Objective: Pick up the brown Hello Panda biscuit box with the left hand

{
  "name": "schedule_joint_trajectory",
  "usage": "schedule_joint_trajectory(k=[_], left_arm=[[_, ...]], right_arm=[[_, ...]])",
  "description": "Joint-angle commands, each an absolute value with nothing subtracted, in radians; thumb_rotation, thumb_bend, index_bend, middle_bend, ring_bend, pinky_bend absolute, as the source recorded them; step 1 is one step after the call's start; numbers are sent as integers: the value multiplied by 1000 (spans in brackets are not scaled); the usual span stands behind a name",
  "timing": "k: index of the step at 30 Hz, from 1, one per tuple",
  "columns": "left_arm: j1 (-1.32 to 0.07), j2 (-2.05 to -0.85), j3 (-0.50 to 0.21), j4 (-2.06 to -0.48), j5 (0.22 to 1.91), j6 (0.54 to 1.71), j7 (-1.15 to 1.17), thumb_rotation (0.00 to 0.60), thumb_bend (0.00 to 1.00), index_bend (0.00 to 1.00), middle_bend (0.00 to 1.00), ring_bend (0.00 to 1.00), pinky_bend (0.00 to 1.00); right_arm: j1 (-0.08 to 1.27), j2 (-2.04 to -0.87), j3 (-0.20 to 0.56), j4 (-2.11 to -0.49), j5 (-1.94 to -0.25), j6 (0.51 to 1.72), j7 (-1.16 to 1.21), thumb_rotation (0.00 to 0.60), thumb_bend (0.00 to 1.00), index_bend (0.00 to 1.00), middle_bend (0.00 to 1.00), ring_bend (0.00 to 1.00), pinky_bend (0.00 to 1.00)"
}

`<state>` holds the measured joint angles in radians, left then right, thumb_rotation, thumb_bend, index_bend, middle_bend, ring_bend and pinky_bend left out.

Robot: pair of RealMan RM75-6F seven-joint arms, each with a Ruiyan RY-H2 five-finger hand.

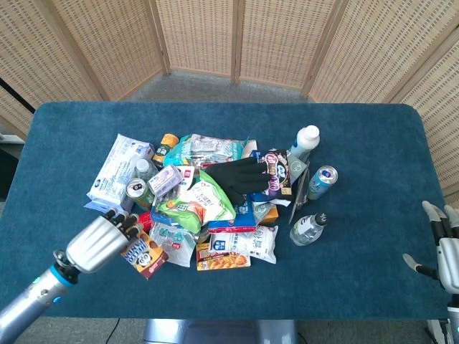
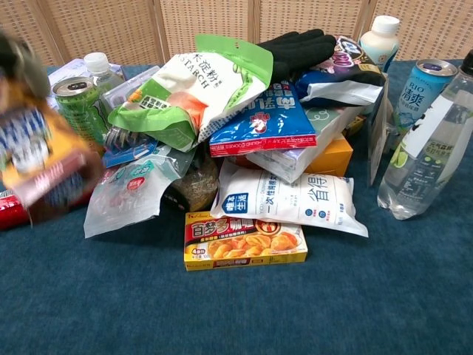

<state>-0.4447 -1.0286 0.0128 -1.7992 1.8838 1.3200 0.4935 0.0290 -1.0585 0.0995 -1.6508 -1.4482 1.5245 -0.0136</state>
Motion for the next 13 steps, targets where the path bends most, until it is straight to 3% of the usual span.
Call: schedule_joint_trajectory(k=[1, 7, 13], left_arm=[[-443, -945, -57, -1867, 1868, 1386, 468, 600, 0, 660, 732, 647, 496], [-454, -899, -121, -1893, 1804, 1393, 464, 600, 0, 655, 726, 650, 493], [-460, -900, -136, -1900, 1792, 1380, 476, 600, 0, 648, 718, 650, 494]], right_arm=[[31, -1063, 96, -1652, -1453, 1522, -21, 600, 0, 0, 0, 0, 0], [32, -1068, 93, -1653, -1455, 1518, -31, 600, 0, 0, 0, 0, 0], [34, -1070, 92, -1651, -1455, 1516, -35, 600, 0, 0, 0, 0, 0]])
